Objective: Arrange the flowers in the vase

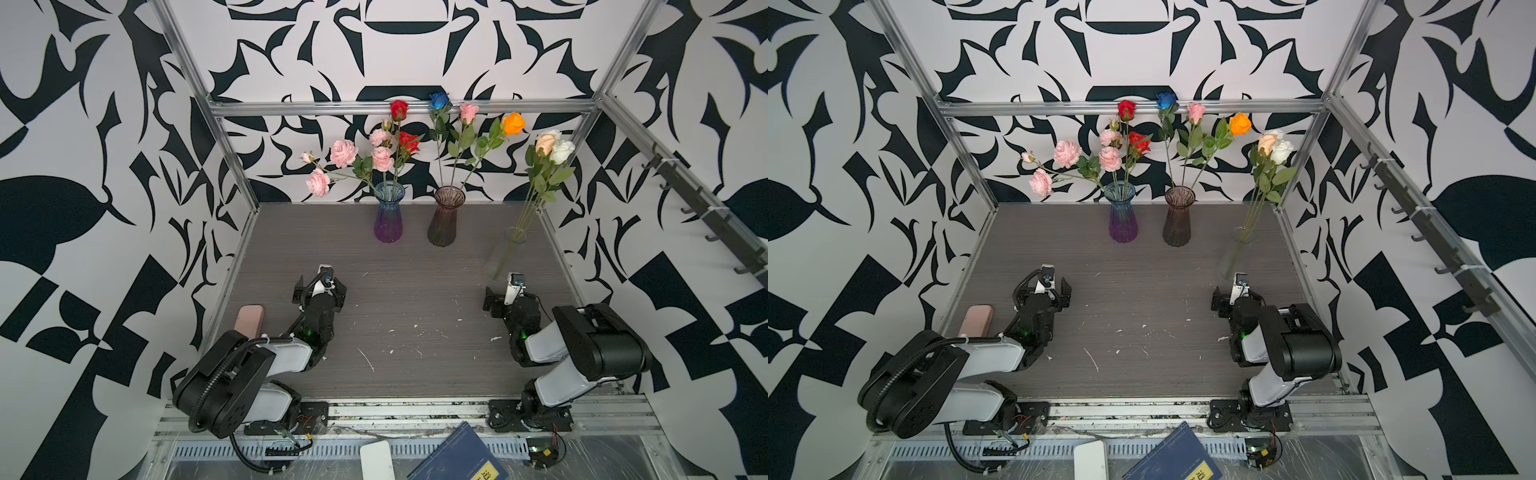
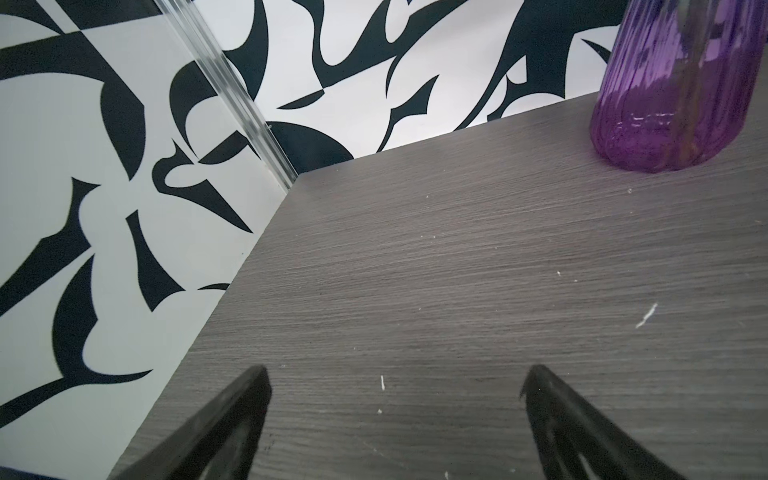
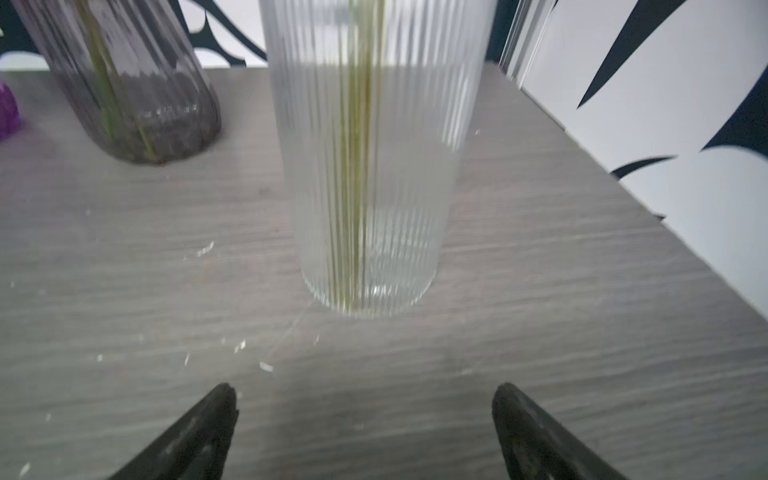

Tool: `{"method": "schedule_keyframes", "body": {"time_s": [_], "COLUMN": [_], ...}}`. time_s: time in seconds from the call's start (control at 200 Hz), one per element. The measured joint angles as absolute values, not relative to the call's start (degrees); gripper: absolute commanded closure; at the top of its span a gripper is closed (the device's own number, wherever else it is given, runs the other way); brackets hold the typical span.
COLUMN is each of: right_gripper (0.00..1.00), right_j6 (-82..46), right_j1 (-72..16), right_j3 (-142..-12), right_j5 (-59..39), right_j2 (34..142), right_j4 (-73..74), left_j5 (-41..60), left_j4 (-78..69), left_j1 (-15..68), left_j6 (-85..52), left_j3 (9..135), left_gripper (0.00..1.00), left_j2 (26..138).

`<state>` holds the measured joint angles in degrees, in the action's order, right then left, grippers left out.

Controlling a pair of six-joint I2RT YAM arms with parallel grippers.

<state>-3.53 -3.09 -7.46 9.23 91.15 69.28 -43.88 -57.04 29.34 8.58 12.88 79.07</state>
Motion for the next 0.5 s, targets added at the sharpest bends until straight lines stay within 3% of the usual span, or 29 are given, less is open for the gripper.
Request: {"method": "schedule_keyframes", "body": {"time_s": [0.23,0.5], "right_gripper": [0.0,0.0], "right_j6": [-3.5,-2.9], "right_j1": [-3.1,-4.2], "right_j3": [-13.3,-18.0], "right_j5": [12.1,14.2], "right_j2": [90.0,90.0], "right_j4": [64.2,56.1], "left_j5": [-45.1,-39.5], "left_j4": [-61.8,-50.5], "left_j1": [27.6,17.4], "left_j6": [8.0,0.1], "left_j3": [13.0,15.9], "left_gripper": [0.01,0.01], "left_j2": [81.2,76.6]}}
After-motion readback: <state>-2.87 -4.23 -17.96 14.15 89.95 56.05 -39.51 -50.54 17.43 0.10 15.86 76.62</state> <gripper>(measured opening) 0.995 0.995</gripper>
